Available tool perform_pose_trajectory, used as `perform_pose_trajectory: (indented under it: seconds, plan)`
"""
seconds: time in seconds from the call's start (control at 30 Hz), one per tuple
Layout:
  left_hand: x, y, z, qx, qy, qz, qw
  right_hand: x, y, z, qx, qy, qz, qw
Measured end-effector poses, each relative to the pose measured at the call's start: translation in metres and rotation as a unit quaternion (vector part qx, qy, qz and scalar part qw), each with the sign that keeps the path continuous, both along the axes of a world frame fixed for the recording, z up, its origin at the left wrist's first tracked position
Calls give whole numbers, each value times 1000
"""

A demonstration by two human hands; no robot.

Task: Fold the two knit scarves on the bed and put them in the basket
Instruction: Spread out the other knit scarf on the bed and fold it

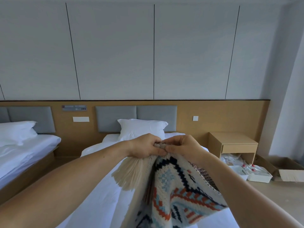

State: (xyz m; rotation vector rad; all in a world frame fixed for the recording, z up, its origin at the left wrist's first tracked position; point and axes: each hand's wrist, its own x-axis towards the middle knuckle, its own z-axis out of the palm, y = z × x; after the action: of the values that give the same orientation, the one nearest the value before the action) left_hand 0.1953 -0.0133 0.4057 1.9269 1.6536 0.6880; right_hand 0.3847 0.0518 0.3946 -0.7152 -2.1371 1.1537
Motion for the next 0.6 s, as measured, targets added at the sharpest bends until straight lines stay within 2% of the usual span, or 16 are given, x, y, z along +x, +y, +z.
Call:
perform_pose_trajectory:
  seconds: [0.13,0.23,0.37,0.47,0.53,0.6]
  plan:
    - [-2,2,9,23,79,34,996,2,0,-7,81,-63,-41,994]
    - [-12,3,23,41,112,85,989,11,-1,-11,163,-138,-104,971]
    - [-40,4,42,86,65,140,984,30,4,-20,226,-254,-155,928]
    - [-56,4,56,119,71,189,972,39,6,-28,223,-336,-138,905]
    - [-64,4,64,132,74,213,965,43,6,-29,202,-315,-127,919]
    - [-73,4,68,141,88,238,957,46,6,-27,199,-248,-131,939]
